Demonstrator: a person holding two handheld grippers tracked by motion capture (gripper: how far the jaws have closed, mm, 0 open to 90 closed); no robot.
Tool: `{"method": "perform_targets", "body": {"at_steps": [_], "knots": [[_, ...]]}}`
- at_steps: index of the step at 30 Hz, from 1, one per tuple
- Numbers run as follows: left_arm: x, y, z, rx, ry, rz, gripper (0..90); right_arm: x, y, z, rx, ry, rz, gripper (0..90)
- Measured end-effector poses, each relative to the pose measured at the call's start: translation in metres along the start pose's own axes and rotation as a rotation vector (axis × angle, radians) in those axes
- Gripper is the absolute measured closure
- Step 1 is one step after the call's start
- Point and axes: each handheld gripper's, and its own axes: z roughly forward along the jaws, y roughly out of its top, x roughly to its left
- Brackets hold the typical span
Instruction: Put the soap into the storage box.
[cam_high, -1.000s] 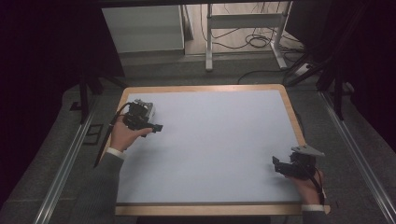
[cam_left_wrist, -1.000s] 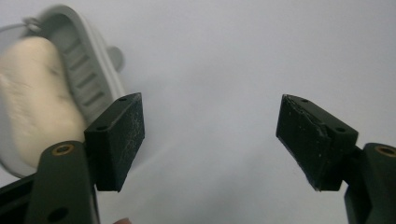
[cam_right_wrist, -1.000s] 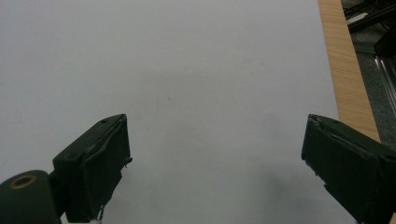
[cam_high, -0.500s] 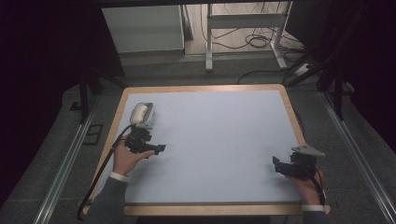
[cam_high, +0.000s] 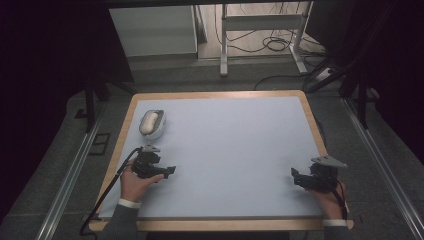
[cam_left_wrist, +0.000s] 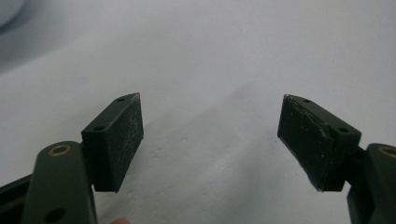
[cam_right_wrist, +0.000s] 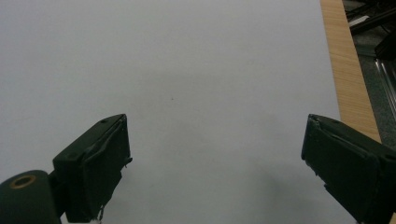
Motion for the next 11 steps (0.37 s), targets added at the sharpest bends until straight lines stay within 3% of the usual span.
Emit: {"method": "perform_targets", "body": {"at_steps": [6, 11], "knots": [[0.0019, -0.001, -0.0039, -0.011, -0.004, -0.004, 22.6, 0.0022, 0.0004, 0.0004, -0.01, 0.007, -0.012, 7.7], [0.0044, -0.0035, -0.0023, 0.002, -0.005, -0.008, 21.8, 0.0094, 0.0039, -0.0025, -0.055, 0.062, -0.052, 7.7]]}}
